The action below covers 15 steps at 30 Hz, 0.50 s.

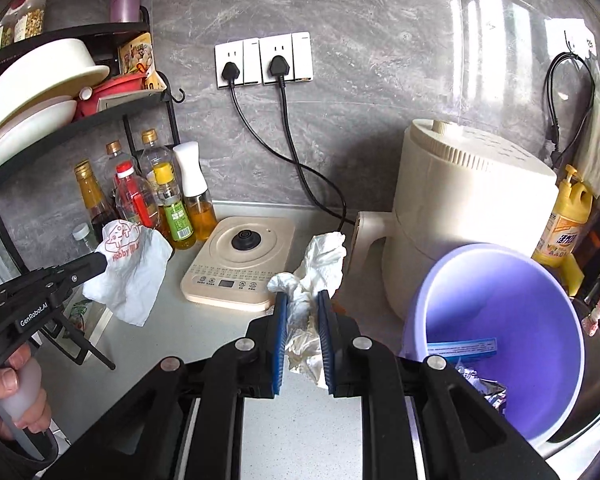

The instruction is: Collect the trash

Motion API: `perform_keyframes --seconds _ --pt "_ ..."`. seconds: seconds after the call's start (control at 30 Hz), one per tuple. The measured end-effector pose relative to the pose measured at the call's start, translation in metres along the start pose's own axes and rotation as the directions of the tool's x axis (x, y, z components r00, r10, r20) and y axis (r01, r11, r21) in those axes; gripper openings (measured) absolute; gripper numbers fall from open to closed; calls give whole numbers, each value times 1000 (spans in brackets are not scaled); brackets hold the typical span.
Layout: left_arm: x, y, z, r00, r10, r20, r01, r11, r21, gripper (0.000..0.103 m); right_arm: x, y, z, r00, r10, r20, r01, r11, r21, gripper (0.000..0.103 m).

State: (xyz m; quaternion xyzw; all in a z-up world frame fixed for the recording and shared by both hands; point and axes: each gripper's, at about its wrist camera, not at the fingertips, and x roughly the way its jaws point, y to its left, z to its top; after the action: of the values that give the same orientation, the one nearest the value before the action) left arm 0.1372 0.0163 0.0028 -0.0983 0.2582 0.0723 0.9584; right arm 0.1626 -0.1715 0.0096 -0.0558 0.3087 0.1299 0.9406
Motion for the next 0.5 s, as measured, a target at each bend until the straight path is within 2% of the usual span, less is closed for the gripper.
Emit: perform_keyframes --seconds 0.3,0.5 --pt "-3 -35 24 997 -66 37 63 995 80 4 -29 -48 13 993 -102 51 99 993 62 16" --pt "0 -62 33 991 -126 35 121 985 124 4 -52 -96 17 975 -204 85 191 971 146 16"
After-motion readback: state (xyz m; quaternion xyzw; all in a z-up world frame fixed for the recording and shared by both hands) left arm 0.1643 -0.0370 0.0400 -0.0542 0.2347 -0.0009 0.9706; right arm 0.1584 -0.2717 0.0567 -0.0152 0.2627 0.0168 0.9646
